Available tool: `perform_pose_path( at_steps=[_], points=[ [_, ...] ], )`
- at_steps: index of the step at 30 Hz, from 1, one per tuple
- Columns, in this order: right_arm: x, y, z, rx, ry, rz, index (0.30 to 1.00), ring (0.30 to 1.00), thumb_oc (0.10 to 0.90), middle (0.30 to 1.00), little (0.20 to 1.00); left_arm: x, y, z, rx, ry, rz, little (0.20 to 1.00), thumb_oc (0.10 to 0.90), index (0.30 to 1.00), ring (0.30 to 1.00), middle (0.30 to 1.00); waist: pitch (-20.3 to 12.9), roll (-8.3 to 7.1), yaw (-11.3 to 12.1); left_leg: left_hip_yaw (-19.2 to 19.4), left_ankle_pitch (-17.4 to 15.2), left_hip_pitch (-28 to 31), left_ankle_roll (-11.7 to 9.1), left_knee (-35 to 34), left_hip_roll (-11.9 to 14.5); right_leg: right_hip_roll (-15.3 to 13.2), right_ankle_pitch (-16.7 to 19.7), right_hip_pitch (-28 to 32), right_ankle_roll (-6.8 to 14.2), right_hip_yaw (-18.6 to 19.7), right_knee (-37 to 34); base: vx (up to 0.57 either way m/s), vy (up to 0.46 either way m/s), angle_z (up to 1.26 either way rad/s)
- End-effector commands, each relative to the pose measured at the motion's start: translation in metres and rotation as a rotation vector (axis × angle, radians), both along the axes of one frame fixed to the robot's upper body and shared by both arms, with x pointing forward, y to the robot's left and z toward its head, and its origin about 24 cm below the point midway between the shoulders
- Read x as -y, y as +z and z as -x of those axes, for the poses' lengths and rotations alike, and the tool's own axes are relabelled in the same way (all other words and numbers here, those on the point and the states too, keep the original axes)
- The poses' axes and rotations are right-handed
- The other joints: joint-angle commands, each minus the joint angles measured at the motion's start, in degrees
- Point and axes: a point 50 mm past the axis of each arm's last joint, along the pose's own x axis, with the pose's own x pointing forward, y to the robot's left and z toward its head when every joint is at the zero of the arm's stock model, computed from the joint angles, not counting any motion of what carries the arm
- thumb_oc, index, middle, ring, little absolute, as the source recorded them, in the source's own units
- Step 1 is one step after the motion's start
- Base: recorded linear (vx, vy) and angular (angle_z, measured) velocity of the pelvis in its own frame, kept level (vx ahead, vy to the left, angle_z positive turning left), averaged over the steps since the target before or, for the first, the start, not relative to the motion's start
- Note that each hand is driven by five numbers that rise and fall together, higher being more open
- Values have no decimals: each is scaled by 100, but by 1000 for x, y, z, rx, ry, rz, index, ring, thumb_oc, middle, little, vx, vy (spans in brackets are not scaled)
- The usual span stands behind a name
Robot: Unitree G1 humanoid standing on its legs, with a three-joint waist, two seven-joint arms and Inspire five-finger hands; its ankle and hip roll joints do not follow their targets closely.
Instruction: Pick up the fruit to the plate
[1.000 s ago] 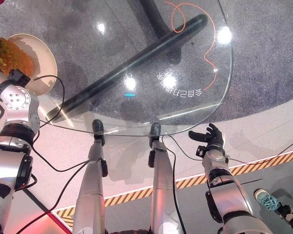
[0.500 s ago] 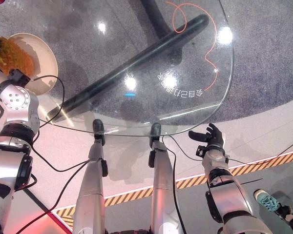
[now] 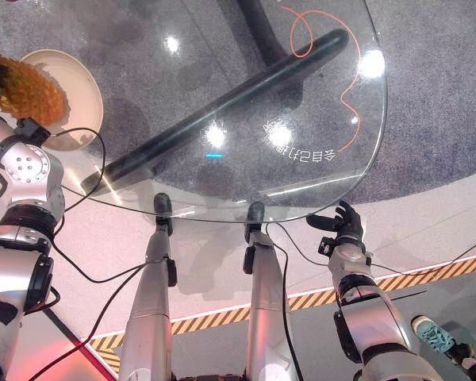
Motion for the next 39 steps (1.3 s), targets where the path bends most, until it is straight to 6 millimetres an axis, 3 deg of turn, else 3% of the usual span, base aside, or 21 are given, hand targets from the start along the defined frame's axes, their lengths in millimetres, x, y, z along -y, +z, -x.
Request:
perform_pose_path(
  at_steps=[1, 30, 39],
  points=[
    [17, -12, 17, -40, -53, 47, 900, 900, 800, 900, 900, -17, 36, 23, 220, 44, -49, 900, 800, 900, 900, 900, -126, -239, 78, 196, -1032, 141, 318, 867, -443, 456, 456, 755, 17, 26, -1254, 0, 0, 0],
    [16, -13, 19, -33, -68, 33, 900, 900, 800, 900, 900, -14, 14, 24, 207, 23, -22, 900, 800, 900, 900, 900, -126, -244, 179, 168, -1047, 212, 342, 860, -490, 433, 458, 841, 25, -44, -1266, -1, 0, 0],
    [13, -18, 21, -34, -69, 17, 900, 900, 800, 900, 900, -13, 4, 24, 185, 8, -22, 900, 800, 900, 900, 900, -126, -272, 239, 151, -912, 415, 331, 640, -495, 420, 625, 1044, 78, -48, -1472, -10, -7, 0]
  ],
)
